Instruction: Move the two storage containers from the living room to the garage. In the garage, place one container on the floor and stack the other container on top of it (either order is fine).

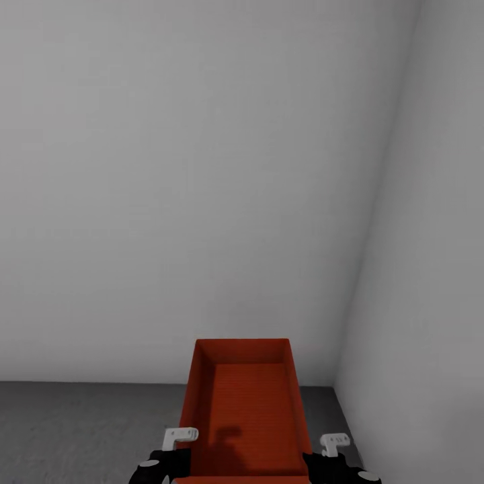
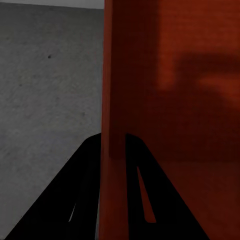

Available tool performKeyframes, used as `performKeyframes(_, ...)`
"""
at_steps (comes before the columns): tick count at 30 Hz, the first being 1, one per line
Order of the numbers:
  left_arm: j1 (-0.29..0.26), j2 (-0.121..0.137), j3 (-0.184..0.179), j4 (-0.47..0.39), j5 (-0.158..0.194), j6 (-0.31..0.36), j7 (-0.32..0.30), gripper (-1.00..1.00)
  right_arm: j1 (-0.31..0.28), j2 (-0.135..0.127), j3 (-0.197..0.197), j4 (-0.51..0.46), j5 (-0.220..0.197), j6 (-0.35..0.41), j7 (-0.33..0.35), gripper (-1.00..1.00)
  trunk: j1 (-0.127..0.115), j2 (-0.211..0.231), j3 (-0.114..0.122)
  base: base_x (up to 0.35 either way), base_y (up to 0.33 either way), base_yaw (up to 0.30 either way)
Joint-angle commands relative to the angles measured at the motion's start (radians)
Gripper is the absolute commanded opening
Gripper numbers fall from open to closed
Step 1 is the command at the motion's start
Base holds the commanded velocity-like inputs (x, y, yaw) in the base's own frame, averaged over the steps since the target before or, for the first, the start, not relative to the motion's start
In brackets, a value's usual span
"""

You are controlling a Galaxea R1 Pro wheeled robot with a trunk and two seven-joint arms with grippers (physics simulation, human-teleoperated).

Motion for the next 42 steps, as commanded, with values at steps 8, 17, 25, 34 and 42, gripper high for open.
performKeyframes(8, -0.001, -0.021, 0.005, -0.037, -0.006, 0.007, 0.009, -1.0, 0.001, 0.009, 0.027, 0.001, 0.009, 0.0, 0.008, -1.0, 0.0, -0.001, -0.002, -0.007, -0.097, 0.0)
performKeyframes(17, -0.001, -0.02, 0.005, -0.037, -0.006, 0.007, 0.009, -1.0, 0.001, 0.009, 0.027, 0.001, 0.008, 0.0, 0.008, -1.0, 0.0, -0.001, -0.002, 0.037, -0.002, 0.0)
performKeyframes(25, -0.001, -0.019, 0.005, -0.037, -0.006, 0.008, 0.009, -1.0, 0.001, 0.009, 0.027, 0.001, 0.007, 0.0, 0.008, -1.0, 0.0, -0.001, -0.002, 0.179, 0.0, 0.0)
performKeyframes(34, -0.001, -0.02, 0.005, -0.037, -0.006, 0.007, 0.009, -1.0, 0.001, 0.009, 0.027, 0.001, 0.009, 0.0, 0.008, -1.0, 0.0, -0.001, -0.002, 0.007, 0.0, 0.0)
performKeyframes(42, -0.001, -0.02, 0.005, -0.037, -0.006, 0.007, 0.009, -1.0, 0.001, 0.009, 0.027, 0.001, 0.009, 0.0, 0.008, -1.0, 0.0, -0.001, -0.002, 0.0, 0.0, 0.0)
